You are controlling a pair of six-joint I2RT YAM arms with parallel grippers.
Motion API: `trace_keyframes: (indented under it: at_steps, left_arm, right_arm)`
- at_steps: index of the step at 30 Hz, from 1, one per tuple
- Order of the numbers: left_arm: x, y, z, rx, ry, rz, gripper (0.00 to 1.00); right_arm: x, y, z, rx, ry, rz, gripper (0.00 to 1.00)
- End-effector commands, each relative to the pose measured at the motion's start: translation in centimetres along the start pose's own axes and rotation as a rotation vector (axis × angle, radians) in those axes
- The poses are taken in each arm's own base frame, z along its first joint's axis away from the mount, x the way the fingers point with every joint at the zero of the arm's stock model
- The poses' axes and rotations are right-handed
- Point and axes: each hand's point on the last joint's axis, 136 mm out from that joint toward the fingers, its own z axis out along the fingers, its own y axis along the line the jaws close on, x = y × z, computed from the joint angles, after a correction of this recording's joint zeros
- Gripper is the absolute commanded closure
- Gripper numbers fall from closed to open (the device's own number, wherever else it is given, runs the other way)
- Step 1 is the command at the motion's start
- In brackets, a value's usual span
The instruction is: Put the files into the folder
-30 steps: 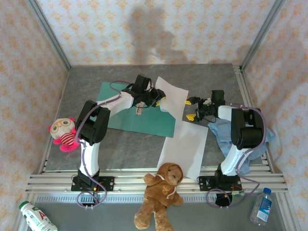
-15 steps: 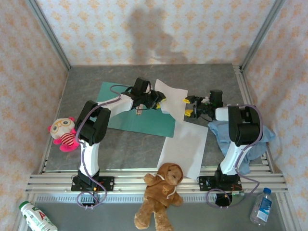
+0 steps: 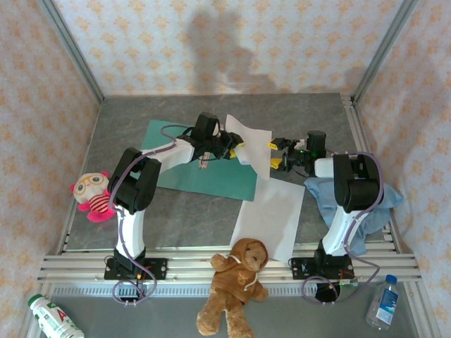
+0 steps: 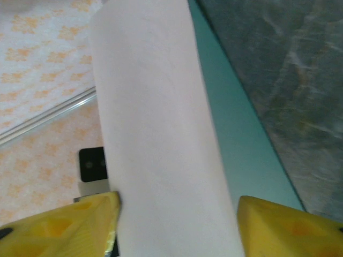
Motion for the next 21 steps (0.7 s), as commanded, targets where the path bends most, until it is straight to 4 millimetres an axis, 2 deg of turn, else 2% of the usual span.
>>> trace_keyframes:
  at_steps: [1, 4, 8, 21]
  left_arm:
    - [0.2, -2.2, -1.5, 0.066, -0.006, 0.019, 0.64]
    - [0.3, -2.2, -1.4, 0.069, -0.001, 0.014, 0.64]
    - [0.4, -2.3, -1.6, 0.071, 0.002, 0.015, 0.64]
    - [1.5, -1.8, -1.9, 0.074, 0.044, 0.004, 0.64]
  right_arm:
    - [0.9, -1.6, 0.4, 0.055, 0.054, -0.024, 0.33]
    - [0.6, -2.4, 0.9, 0.047, 0.066, -0.007, 0.33]
    - [0.6, -2.4, 0.9, 0.038, 0.066, -0.020, 0.36]
    - [0.8, -0.1, 1.0, -0.048, 0.085, -0.079, 0.46]
